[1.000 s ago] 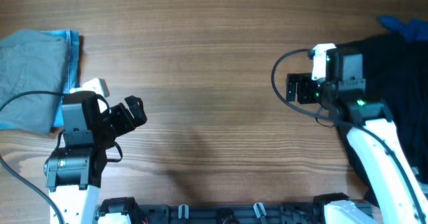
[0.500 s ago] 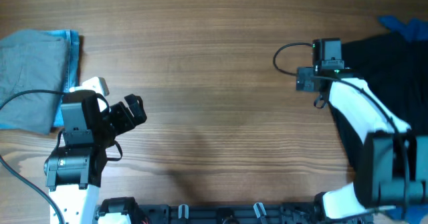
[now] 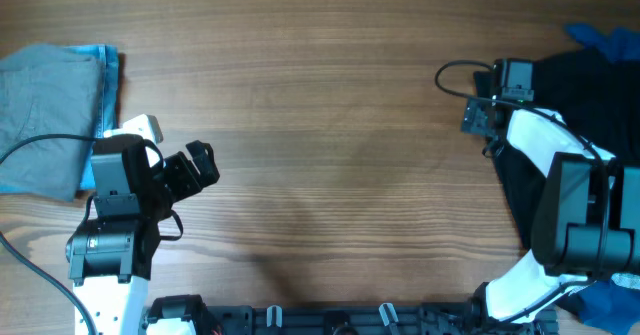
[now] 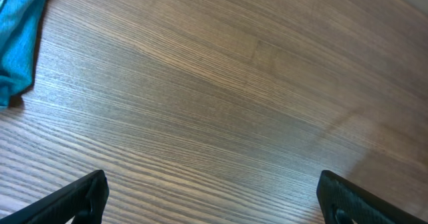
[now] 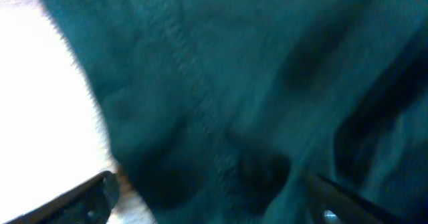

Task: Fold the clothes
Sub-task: 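Reach the right gripper to the black garment and grasp its edge, then drag the black garment leftward to the table center with the right gripper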

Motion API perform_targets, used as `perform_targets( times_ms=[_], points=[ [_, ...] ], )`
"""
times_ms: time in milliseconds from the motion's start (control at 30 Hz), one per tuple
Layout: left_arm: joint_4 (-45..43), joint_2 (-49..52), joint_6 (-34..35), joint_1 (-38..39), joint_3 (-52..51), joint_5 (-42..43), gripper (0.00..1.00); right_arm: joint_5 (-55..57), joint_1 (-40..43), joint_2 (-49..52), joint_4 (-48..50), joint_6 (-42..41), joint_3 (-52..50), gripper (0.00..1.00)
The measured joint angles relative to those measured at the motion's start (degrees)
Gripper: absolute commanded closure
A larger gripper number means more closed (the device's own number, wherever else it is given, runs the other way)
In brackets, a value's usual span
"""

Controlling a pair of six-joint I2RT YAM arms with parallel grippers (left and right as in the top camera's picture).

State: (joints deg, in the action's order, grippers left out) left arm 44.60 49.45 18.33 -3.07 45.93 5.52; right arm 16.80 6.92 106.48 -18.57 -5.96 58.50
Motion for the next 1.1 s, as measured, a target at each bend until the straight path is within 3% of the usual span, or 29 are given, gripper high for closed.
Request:
perform_targets(
  times_ms=[33,100,200,300,467,700,967,1100],
  points=[
    [0.0,0.0,0.0,0.0,0.0,0.0,0.0,-0.1,0.4,0.4,0.2,-0.2,0.3,0.52],
    [0.0,0.0,0.0,0.0,0.0,0.0,0.0,-0.3,1.0,0.9,0.3,-0.2,0.6,0.7],
    [0.0,0.0,0.0,0.0,0.0,0.0,0.0,-0.2,1.3,1.4,0.2,-0.5,0.7,0.79],
    [0.0,0.0,0.0,0.0,0.0,0.0,0.0,-0.2,1.3,1.5,-0.2,-0.6,0.7,0.95],
    [0.0,0.0,0.0,0.0,0.0,0.0,0.0,-1.1,1.4,1.6,-2.1,-0.2,1.5,0.96],
    [0.0,0.0,0.0,0.0,0.0,0.0,0.0,-3.3,1.7,0.0,-12.8,0.2,6.4,0.96],
    [0.0,0.0,0.0,0.0,0.0,0.0,0.0,-6.7,1.7,-12.9,-17.4,1.1,20.3,0.96],
    [0.0,0.0,0.0,0.0,0.0,0.0,0.0,-12.0,1.9,-19.7,-16.6,1.1,21.9,0.96]
  ],
)
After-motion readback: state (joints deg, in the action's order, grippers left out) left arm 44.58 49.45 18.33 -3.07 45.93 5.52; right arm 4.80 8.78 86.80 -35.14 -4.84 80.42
